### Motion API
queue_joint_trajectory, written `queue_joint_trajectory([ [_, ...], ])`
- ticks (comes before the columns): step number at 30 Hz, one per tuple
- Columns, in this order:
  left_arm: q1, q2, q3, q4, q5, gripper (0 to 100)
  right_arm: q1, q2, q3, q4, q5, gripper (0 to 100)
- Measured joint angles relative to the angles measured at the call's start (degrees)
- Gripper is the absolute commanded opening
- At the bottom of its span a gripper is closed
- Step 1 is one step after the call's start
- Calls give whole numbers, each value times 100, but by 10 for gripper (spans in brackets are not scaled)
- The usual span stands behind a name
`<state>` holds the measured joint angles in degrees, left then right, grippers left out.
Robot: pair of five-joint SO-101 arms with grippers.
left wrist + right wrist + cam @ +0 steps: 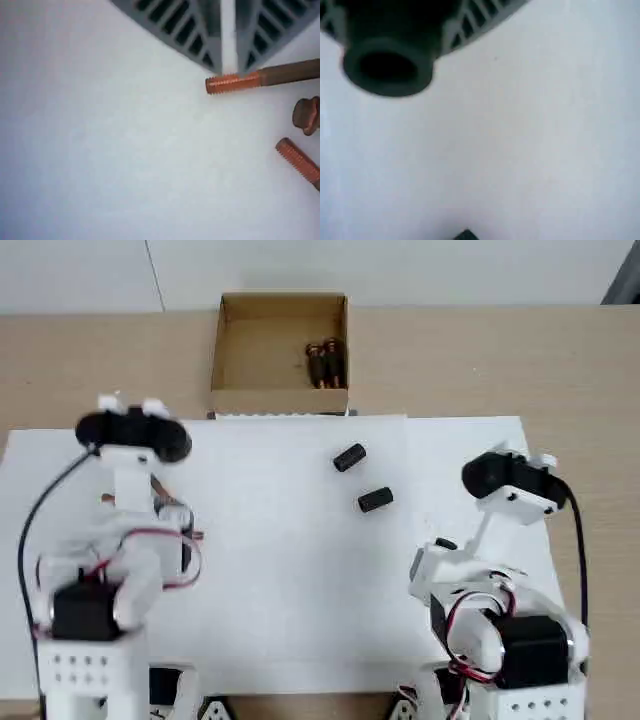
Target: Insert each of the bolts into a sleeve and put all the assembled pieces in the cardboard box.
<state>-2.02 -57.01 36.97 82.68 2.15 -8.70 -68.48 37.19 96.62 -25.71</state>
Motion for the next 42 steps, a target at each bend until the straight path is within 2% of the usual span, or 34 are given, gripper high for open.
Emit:
queue_joint_trajectory([
  [6,-185,1125,-949,167,835,6,343,-26,0,0,0,3],
  [12,-826,2101,-1468,220,1943,6,651,-26,53,0,0,3],
  [20,-1345,3464,-2013,220,2884,6,686,-26,237,0,0,3],
  [27,-1363,4703,-2743,695,3279,11,686,-26,237,0,0,3],
  [38,-1363,6207,-4132,897,3279,16,686,-26,237,0,0,3],
  [42,-1363,6699,-4466,897,3270,96,686,-26,237,0,0,3],
])
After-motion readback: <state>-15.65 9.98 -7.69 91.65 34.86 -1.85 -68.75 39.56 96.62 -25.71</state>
